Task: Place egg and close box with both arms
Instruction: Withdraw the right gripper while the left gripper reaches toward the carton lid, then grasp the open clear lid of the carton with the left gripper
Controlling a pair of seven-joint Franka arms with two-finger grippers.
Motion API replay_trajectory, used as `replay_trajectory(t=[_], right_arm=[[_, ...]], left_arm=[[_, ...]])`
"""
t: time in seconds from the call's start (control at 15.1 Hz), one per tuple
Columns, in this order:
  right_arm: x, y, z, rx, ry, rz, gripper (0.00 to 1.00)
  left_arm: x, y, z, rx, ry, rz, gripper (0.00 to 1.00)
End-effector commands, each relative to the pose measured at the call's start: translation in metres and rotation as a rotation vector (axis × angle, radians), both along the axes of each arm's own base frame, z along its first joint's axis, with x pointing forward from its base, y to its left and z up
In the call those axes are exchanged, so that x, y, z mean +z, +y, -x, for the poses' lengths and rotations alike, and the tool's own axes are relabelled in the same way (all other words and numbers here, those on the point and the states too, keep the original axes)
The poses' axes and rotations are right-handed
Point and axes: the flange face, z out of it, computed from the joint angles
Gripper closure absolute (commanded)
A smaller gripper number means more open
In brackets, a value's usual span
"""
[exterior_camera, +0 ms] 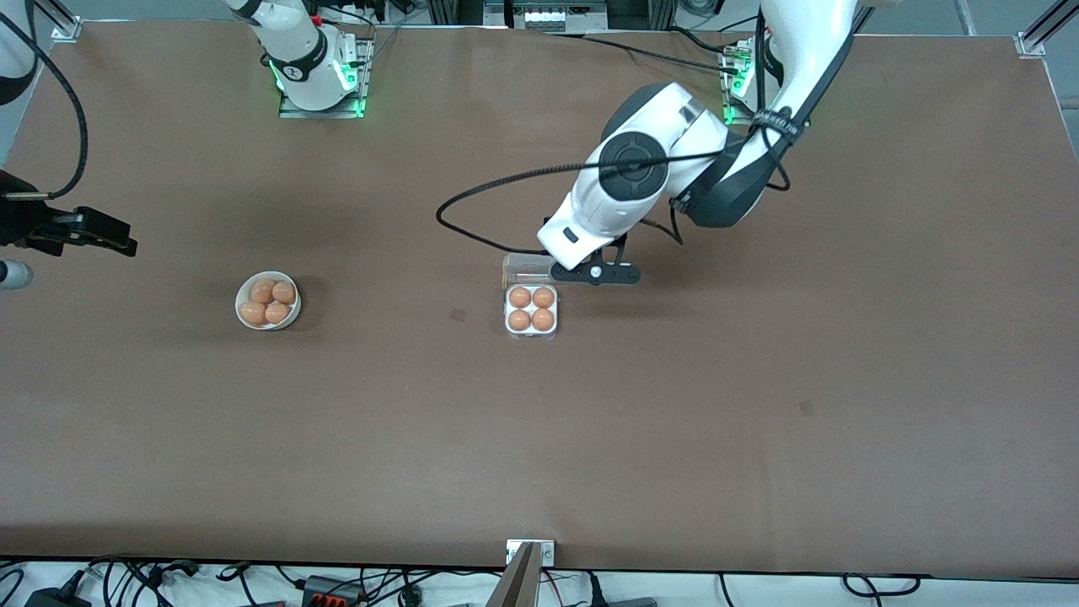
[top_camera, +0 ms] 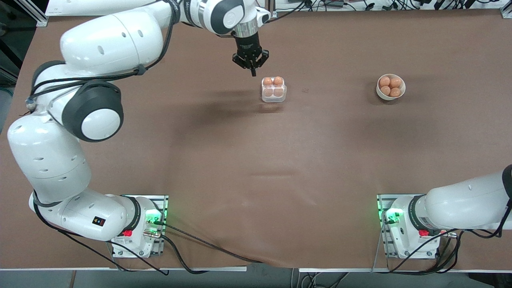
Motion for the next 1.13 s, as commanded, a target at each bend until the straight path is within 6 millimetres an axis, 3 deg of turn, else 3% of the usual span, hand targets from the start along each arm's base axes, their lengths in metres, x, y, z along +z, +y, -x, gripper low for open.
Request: replay_trajectory(t=[0.0, 0.13, 0.27, 0.46, 0.66, 0.86, 1.06], right_arm=[[-0.001, 0.002, 0.038, 0.002, -0.04, 0.01, 0.0], [0.002, 0.002, 0.038, -0.003, -0.043, 0.003, 0.0], [0.006, 0.003, 0.038, -0.001, -0.046, 0.003, 0.0], [0.006, 0.002, 0.036, 0.003, -0.049, 0.003, 0.0], [0.013, 0.003, 0.034, 0.002, -0.071, 0.003, 0.0], [0.012, 0.004, 0.036, 0.017, -0.057, 0.002, 0.0], [0.014, 0.01, 0.036, 0.028, -0.061, 0.003, 0.0]], left_arm=[[-0.017, -0.024, 0.007, -0.026, -0.014, -0.033, 0.97], [-0.036, -0.047, 0.026, -0.051, -0.024, -0.083, 1.0], [-0.048, -0.06, 0.031, 0.003, -0.024, -0.096, 1.0], [-0.065, -0.07, 0.035, 0.002, -0.039, -0.105, 1.0], [-0.097, -0.088, 0.055, -0.061, -0.041, -0.147, 1.0], [-0.111, -0.097, 0.065, -0.082, -0.045, -0.159, 1.0], [-0.122, -0.101, 0.063, -0.084, -0.065, -0.141, 1.0]])
